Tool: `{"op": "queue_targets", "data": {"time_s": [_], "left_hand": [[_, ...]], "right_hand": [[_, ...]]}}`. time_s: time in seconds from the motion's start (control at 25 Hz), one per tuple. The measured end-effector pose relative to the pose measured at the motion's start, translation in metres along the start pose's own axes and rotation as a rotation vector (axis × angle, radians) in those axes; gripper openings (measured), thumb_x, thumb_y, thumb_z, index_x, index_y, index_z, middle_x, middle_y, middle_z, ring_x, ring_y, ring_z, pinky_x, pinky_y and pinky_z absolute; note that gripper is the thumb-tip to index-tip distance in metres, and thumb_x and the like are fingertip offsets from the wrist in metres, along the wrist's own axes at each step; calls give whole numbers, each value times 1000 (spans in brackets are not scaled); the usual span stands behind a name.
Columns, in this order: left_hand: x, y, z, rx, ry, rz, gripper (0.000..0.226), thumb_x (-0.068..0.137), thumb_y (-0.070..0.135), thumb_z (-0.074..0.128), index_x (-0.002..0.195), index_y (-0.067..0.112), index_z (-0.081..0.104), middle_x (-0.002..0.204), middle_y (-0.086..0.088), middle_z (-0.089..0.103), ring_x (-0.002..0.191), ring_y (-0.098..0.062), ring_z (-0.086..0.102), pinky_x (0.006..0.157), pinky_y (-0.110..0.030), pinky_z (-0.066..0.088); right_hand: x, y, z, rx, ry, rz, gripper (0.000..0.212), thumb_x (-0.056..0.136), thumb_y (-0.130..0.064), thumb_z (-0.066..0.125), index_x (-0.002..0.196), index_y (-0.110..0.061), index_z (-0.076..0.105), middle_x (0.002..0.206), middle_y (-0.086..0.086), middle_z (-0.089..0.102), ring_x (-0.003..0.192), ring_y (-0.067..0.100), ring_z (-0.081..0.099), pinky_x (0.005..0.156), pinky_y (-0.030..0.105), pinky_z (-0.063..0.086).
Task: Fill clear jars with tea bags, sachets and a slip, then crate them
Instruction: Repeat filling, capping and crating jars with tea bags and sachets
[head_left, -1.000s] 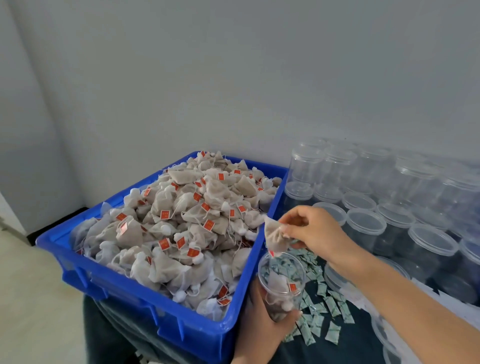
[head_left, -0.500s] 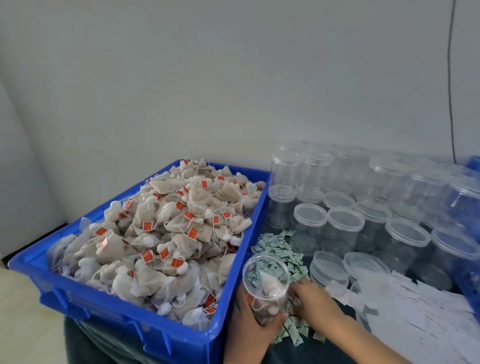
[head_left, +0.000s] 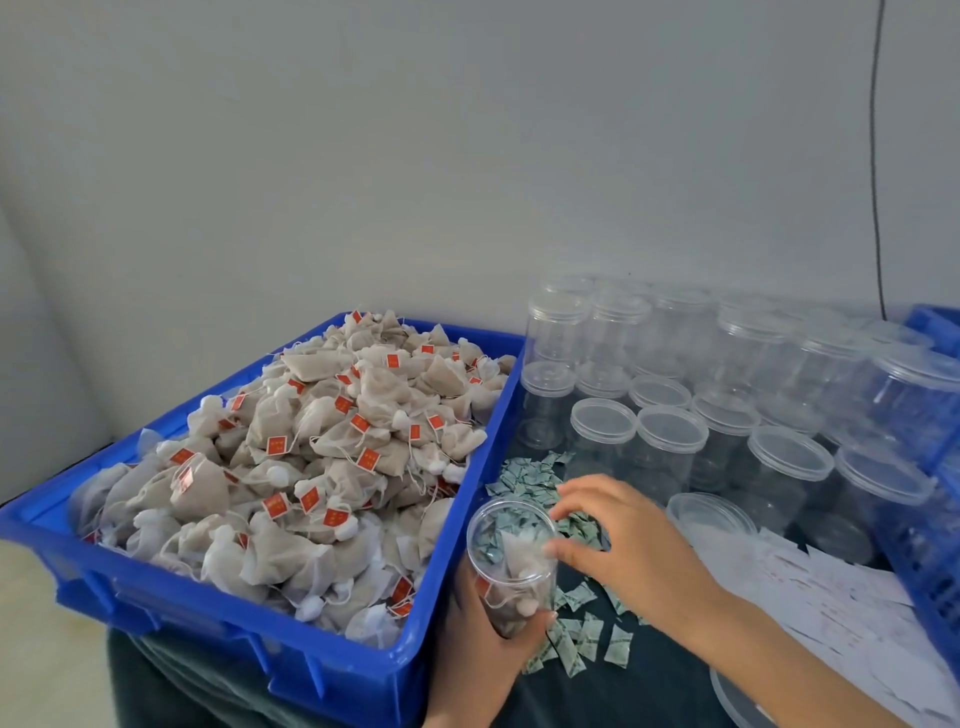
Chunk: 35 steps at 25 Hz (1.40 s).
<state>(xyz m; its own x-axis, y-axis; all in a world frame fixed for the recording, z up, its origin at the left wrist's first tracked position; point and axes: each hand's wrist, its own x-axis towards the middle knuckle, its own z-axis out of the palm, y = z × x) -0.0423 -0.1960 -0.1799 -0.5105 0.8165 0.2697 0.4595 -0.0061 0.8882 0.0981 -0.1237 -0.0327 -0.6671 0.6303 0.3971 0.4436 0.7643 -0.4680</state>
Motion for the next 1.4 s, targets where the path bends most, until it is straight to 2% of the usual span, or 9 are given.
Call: {"op": "queue_targets", "data": {"time_s": [0.16,0.28,0.4,0.48,0.6,0.76,0.96,1.24,1.4], "left_hand": [[0,11,-6,-75,21,-90,103,55,43,89,140,36,32,121,29,48,111,15,48,89,-4,37],[3,30,-7,-56,-19,-162,97,47,47,91,130,35,44,116,21,59,102,5,57,88,-19,46],[-7,68,11,-39,-146,-74,87,38,65,82,114,44,44,100,24,59,89,17,54,69,-7,43],[-24,88,37,-75,-272,-49,80,36,65,81,106,45,46,92,23,62,87,18,55,67,-4,45],[-52,104,72,-97,-377,-30,79,37,64,81,105,62,40,97,39,57,84,20,56,65,-2,44],[-70,87,91,-64,-327,-80,94,34,68,80,115,61,33,106,39,53,97,25,49,81,-9,39],[-75,76,92,21,-280,-89,102,31,69,81,108,82,15,112,55,40,101,38,32,81,-6,32],[-75,68,94,33,-279,-60,105,31,74,79,110,84,10,120,57,31,108,36,31,77,3,32],[-76,67,94,22,-271,-42,102,33,74,79,110,83,12,116,56,37,108,35,32,77,9,29]], "right_hand": [[-40,33,-37,-132,-12,111,10,89,-46,52,96,-45,58,112,-42,38,105,-24,36,83,1,28],[-89,85,-73,-173,-20,371,18,90,-23,60,85,-39,58,104,-24,54,98,-3,54,80,15,37],[-135,133,-97,-219,5,669,20,90,-14,60,84,-33,60,104,-6,62,97,13,59,80,24,42],[-157,153,-98,-310,-86,781,15,93,-18,54,102,-28,60,120,-2,57,107,14,55,83,24,41],[-183,167,-82,-359,-212,841,45,98,-23,43,142,-21,38,148,-2,33,131,14,38,100,22,33],[-199,168,-62,-430,-263,748,53,100,-38,37,150,-24,23,157,-4,19,142,12,21,111,24,23],[-202,172,-48,-580,-90,619,39,99,-36,39,136,-26,45,127,-12,49,119,7,42,92,21,38],[-189,163,-51,-469,4,593,3,96,-31,50,93,-31,52,110,-16,46,112,4,43,84,14,33],[-167,125,-78,-271,210,573,11,84,-27,69,76,-27,61,87,-17,59,92,5,56,77,18,41]]}}
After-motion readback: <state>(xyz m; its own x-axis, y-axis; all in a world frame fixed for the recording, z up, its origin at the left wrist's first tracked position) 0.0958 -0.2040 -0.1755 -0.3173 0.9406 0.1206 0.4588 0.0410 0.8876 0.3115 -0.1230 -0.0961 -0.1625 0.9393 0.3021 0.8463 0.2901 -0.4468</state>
